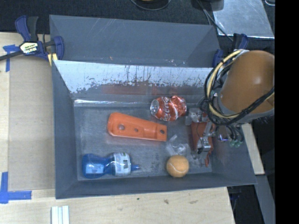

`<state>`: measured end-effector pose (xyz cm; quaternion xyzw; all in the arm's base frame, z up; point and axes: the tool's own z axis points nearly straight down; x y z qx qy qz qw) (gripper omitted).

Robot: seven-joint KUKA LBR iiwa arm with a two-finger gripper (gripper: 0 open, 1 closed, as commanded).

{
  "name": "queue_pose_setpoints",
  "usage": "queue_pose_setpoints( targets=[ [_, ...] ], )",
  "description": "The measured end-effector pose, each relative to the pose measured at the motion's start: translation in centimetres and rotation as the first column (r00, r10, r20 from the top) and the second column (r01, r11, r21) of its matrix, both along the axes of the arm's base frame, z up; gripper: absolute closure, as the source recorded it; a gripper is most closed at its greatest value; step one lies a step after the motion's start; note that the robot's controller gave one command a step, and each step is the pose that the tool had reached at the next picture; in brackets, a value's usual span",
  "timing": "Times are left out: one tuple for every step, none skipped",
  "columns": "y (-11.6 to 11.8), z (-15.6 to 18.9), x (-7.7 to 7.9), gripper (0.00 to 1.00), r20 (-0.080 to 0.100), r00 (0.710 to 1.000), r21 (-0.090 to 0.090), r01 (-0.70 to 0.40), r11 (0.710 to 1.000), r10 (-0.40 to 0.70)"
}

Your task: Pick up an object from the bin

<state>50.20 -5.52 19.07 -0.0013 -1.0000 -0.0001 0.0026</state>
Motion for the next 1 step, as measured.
queue_pose_setpoints(
  targets=[
    [0.02, 0.44, 0.18, 0.00, 0.008, 1.000, -0.001, -0.002, 1.000, 0.002]
  ],
)
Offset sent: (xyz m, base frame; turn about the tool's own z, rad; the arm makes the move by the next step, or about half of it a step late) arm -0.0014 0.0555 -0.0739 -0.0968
